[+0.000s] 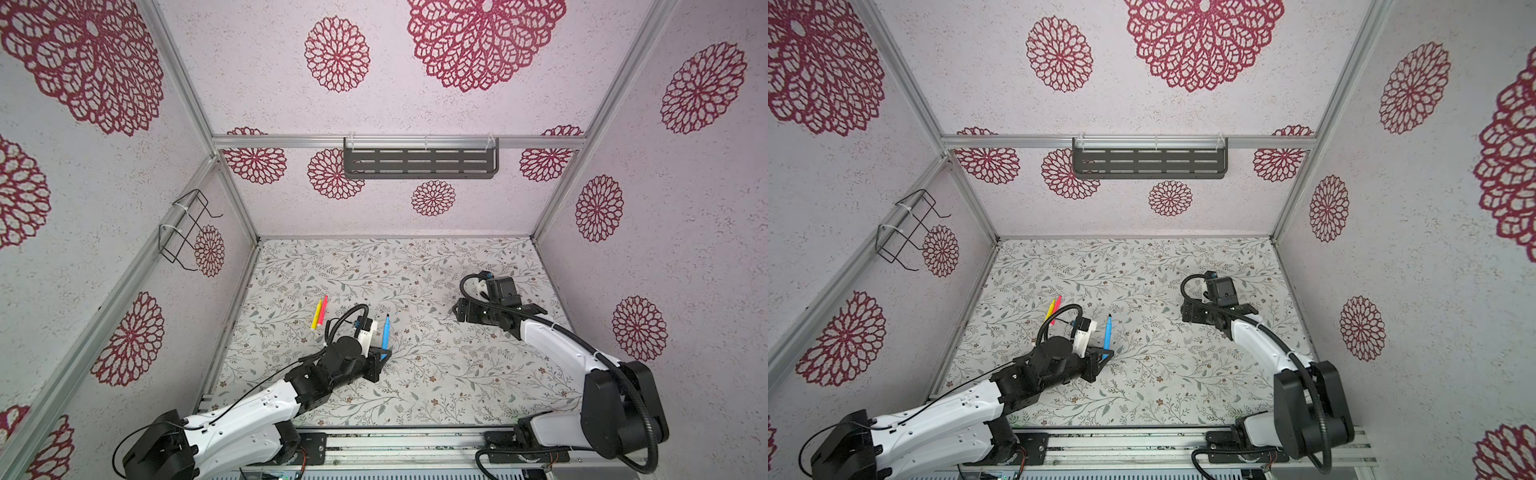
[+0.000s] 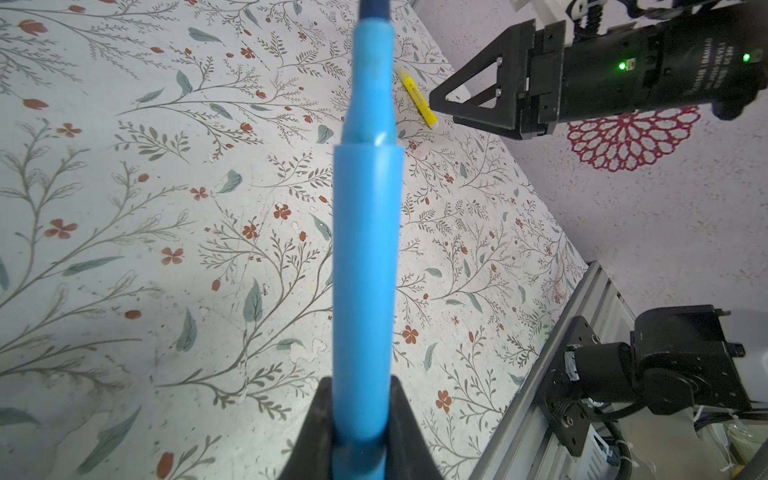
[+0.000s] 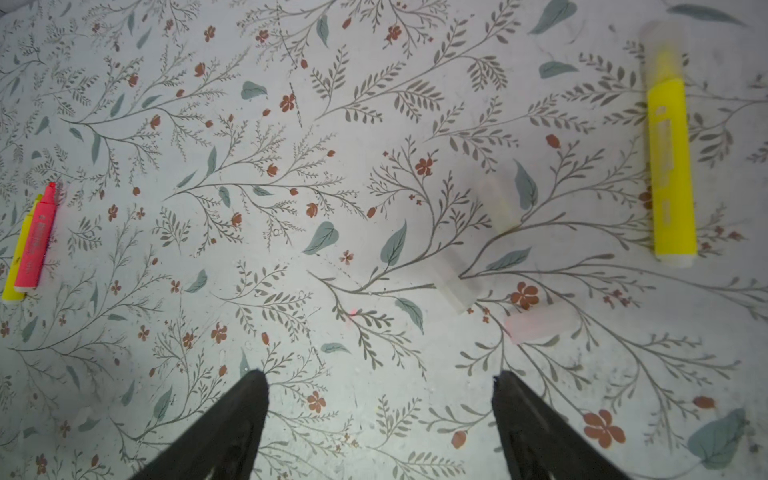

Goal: Insert the pens into the pen caps
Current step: 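Move the right gripper away to the far table area over the clear caps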

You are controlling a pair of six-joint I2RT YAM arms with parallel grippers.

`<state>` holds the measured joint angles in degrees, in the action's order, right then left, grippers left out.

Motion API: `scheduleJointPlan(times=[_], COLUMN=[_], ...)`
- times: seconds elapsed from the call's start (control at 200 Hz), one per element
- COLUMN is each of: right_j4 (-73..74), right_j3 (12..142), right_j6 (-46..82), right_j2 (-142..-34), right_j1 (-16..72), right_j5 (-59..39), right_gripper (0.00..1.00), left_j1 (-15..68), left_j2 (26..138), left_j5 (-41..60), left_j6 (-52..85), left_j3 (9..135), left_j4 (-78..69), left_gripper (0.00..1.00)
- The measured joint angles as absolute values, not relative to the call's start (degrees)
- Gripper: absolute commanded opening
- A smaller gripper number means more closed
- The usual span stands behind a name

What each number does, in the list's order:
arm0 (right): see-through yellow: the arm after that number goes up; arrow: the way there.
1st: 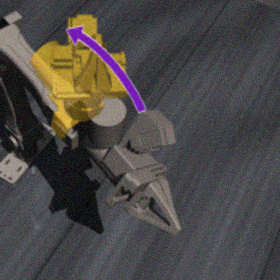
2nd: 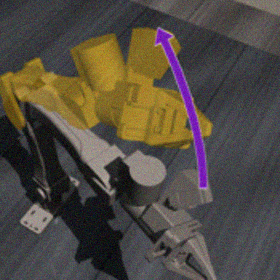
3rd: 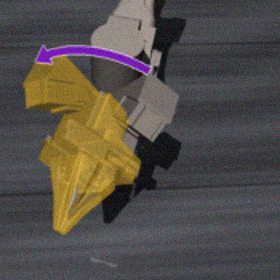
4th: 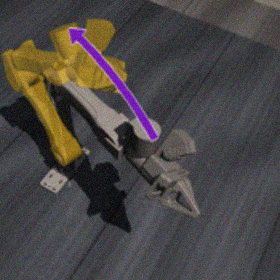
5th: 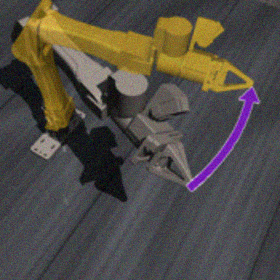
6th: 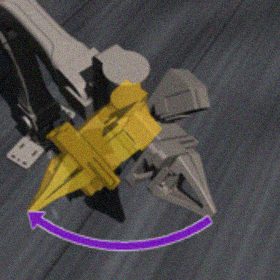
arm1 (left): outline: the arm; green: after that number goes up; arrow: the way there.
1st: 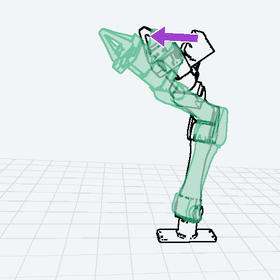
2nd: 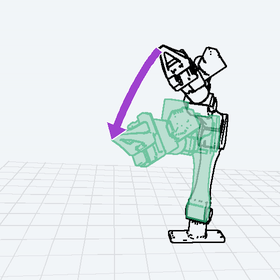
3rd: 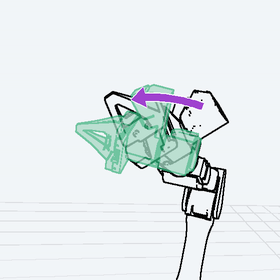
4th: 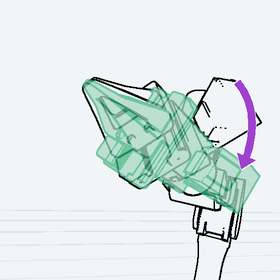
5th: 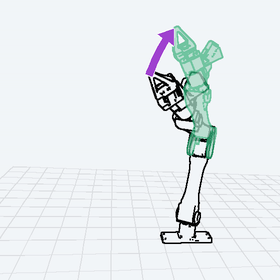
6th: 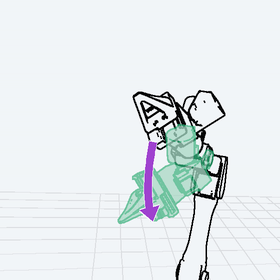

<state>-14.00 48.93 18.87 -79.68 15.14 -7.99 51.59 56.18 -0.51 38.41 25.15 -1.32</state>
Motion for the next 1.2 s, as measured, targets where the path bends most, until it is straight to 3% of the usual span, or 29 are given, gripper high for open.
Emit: scheduleJointPlan(times=[0.365, 1.201], right_j4=[-9.1, -8.8], right_j3=[50.3, 54.0], right_j6=[18.4, 15.5], right_j2=[-92.0, -97.4], right_j1=[13.7, 13.7], right_j5=[-12.3, -10.5], right_gripper=[0.82, 0.80], left_j1=[51.6, 51.6], left_j2=[55.8, 54.5], left_j5=[-0.5, -1.0], left_j6=[38.5, 38.4], left_j3=[25.0, 24.9], left_j4=[-1.4, -1.2], left_gripper=[0.00, 0.00])
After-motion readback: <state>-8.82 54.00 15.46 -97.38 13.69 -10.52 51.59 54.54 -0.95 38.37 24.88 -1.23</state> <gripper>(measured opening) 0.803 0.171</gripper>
